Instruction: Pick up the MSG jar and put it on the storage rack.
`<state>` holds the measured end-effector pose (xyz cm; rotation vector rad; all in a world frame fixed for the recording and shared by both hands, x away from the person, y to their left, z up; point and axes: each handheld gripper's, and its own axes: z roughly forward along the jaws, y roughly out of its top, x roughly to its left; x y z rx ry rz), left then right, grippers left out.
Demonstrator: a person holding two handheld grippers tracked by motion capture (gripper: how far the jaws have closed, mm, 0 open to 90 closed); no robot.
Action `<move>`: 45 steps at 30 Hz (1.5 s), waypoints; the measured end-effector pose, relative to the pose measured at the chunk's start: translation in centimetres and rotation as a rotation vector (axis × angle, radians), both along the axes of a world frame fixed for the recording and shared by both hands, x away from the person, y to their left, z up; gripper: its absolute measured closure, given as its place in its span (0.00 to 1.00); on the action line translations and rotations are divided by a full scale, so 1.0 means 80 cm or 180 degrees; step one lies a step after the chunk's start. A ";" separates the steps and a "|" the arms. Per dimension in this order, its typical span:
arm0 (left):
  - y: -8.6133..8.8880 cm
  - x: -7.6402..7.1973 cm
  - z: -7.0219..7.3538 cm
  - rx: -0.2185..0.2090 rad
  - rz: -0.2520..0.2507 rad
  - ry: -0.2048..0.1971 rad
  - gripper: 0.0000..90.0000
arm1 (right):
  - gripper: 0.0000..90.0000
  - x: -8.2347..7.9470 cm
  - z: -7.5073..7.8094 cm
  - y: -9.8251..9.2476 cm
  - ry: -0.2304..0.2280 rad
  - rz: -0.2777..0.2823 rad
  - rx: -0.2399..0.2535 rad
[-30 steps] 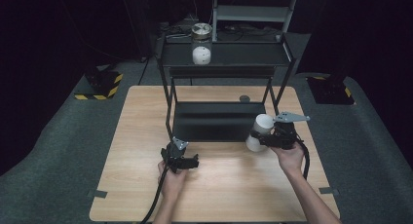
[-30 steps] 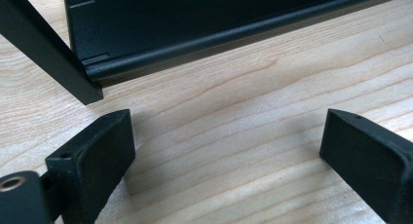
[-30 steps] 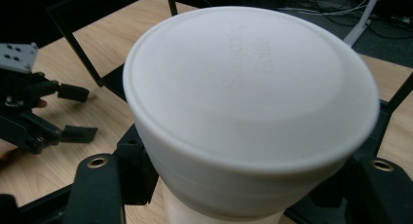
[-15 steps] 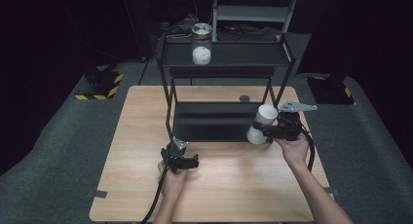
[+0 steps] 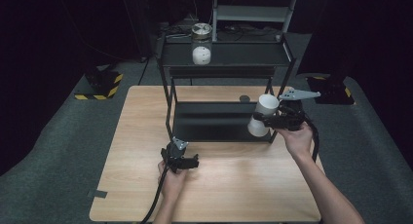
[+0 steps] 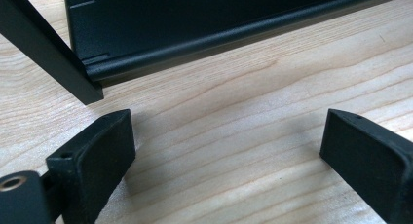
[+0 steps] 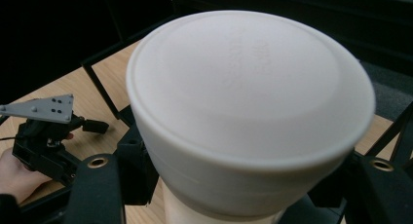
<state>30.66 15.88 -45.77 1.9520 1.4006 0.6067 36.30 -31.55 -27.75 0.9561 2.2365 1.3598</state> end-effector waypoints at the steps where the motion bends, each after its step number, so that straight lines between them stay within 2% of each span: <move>1: 0.000 0.000 0.000 0.0000 0.0000 0.0000 0.06 | 0.38 0.000 0.000 0.000 0.0000 0.0000 0.0000; 5: 0.000 0.000 0.000 0.0001 0.0000 0.0000 0.06 | 0.38 0.002 0.018 0.001 -0.0029 0.0024 -0.0014; 7: 0.000 0.000 0.000 0.0001 0.0000 0.0000 0.06 | 0.38 0.002 0.022 0.001 -0.0026 0.0023 -0.0018; 9: 0.000 0.000 0.000 0.0001 0.0000 0.0000 0.06 | 0.38 0.005 0.035 0.002 -0.0037 0.0035 -0.0017; 10: 0.000 0.000 0.000 0.0001 0.0000 0.0000 0.06 | 0.38 0.005 0.035 0.002 -0.0037 0.0035 -0.0017; 21: 0.000 0.000 0.000 0.0005 -0.0002 0.0002 0.06 | 0.38 0.012 0.086 0.008 -0.0101 0.0027 -0.0034; 25: -0.001 0.000 0.000 0.0005 0.0010 -0.0004 0.06 | 0.38 0.011 0.099 0.014 -0.0182 0.0014 -0.0122; 29: -0.001 0.000 0.000 0.0011 0.0008 0.0000 0.06 | 0.38 0.014 0.111 0.013 -0.0182 0.0052 -0.0133; 35: -0.001 0.000 0.000 0.0003 0.0015 -0.0005 0.06 | 0.38 0.019 0.127 0.009 -0.0164 0.0048 -0.0051; 37: -0.002 -0.001 0.000 0.0002 0.0019 -0.0004 0.06 | 0.38 0.023 0.138 0.008 -0.0152 0.0029 -0.0009; 39: -0.002 -0.001 0.000 0.0003 0.0019 -0.0005 0.06 | 0.38 0.025 0.141 0.008 -0.0148 0.0029 0.0001; 43: -0.002 0.000 0.000 0.0006 0.0022 0.0000 0.06 | 0.38 0.036 0.161 0.002 -0.0107 0.0081 0.0122; 45: -0.002 0.000 0.000 0.0005 0.0023 0.0001 0.06 | 0.38 0.038 0.170 0.004 -0.0112 0.0071 0.0117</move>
